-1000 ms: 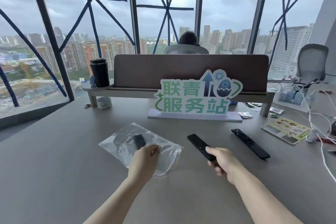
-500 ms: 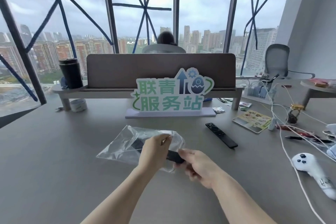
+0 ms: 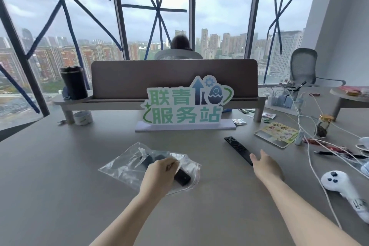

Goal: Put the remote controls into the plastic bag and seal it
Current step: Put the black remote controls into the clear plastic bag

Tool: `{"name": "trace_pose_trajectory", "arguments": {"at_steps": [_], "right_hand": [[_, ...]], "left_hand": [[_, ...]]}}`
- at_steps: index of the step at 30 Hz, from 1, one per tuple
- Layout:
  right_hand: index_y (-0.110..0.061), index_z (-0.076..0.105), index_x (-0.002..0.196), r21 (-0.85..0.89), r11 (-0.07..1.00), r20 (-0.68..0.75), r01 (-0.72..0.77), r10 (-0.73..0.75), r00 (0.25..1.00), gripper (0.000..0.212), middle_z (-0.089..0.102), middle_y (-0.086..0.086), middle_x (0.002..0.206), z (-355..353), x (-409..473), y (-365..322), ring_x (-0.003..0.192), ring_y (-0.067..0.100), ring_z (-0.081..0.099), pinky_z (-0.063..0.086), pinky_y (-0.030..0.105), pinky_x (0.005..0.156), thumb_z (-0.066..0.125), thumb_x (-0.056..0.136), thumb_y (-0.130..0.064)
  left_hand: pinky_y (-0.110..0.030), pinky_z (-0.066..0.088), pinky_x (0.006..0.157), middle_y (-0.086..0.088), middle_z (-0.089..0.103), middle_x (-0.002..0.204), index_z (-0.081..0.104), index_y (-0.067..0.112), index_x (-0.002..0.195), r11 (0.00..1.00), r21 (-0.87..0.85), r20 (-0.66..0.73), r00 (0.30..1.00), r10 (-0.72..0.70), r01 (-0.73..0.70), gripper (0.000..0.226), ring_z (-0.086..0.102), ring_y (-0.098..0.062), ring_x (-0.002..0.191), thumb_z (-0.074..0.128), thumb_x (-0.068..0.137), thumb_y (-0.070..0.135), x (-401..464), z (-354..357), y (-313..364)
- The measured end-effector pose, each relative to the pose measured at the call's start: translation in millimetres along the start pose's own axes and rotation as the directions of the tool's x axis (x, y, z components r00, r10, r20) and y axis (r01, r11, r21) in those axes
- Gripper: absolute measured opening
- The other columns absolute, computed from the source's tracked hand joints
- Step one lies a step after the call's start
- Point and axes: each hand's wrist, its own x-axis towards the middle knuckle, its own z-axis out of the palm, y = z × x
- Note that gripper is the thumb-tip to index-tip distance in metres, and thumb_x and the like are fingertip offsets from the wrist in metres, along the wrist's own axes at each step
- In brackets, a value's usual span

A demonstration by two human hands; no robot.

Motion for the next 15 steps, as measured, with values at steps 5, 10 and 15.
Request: {"name": "trace_pose_trajectory", "arguments": {"at_steps": [5,10,15], "right_hand": [[-0.013,0.058,0.123,-0.131,0.99,-0.059,0.044,-0.052,0.997,0.037,0.062,0.015,0.123,17,-1,-15,0.107,0.036,0.062,0.05,0.042,0.084,0.054,0.092,-0.033],[-0.005,0.059,0.072,0.418,0.903,0.195,-0.095,0.013,0.981,0.019,0.061,0.014,0.064,1,-26,-34,0.04,0.024,0.053,0.033,0.025,0.045,0.057,0.084,-0.02],[-0.011,0.051,0.06,0.713,0.646,0.489,-0.273,-0.179,0.854,0.032,0.026,-0.002,0.039,-58,-77,-22,0.026,0.008,0.014,0.016,0.016,0.032,0.045,0.09,-0.022]], "left_hand": [[-0.04,0.051,0.058,-0.007,0.046,0.049,0.052,0.011,0.067,0.999,0.044,0.031,0.999,-0.032,0.031,0.038,0.046,-0.024,0.051,0.054,0.086,0.045,-7,-6,-5],[-0.033,0.043,0.054,-0.008,0.058,0.055,0.058,0.011,0.066,0.99,0.111,-0.029,0.996,-0.085,0.087,0.027,0.043,-0.021,0.056,0.055,0.083,0.031,-5,-19,-8],[-0.018,0.036,0.052,-0.003,0.067,0.066,0.071,0.016,0.076,0.994,0.055,-0.129,0.988,-0.089,0.097,0.026,0.057,-0.022,0.068,0.053,0.09,0.029,-9,-27,-2]]}}
